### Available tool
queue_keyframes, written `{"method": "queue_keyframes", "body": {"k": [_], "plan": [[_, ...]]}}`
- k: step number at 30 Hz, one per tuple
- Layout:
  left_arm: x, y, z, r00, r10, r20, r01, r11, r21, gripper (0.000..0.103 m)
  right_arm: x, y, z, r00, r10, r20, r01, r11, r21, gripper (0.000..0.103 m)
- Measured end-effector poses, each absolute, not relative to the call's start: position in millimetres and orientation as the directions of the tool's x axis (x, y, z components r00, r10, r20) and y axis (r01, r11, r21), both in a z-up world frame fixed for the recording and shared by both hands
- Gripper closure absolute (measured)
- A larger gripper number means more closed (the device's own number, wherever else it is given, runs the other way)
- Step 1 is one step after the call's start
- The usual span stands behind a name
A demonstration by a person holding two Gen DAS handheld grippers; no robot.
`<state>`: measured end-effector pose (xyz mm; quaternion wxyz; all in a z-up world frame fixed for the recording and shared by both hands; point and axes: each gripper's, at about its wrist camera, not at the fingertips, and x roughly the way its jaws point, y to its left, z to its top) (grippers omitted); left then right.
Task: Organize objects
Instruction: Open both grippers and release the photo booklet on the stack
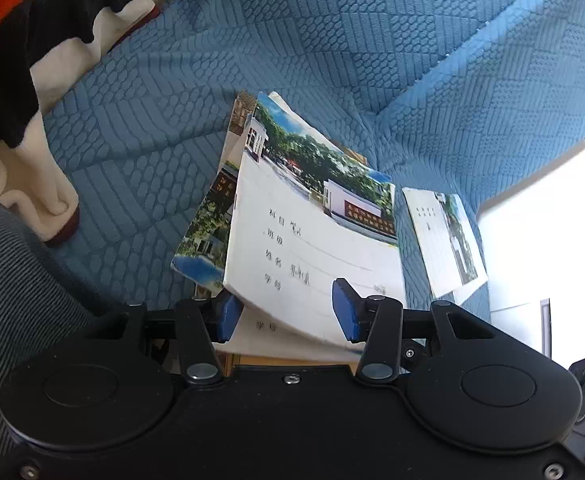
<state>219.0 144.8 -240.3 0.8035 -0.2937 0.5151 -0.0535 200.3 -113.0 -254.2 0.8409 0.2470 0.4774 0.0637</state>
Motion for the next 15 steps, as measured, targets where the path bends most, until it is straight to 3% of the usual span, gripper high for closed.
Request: {"method": "queue_keyframes", "body": {"k": [2, 15], "plan": [[214, 144, -236, 0.470, -0.378, -0.798, -0.210, 0.830, -0.517, 0.053, 195, -115, -250, 0.538, 0.331, -0.775, 0.130, 0.876, 0.465, 0.059], [189, 129, -164, 0.573, -0.320, -0.755, -0.121, 0.877, -0.464, 0.034, 179, -125, -173, 0.666, 0.300, -0.683, 0.000, 0.916, 0.402, 0.059]]}}
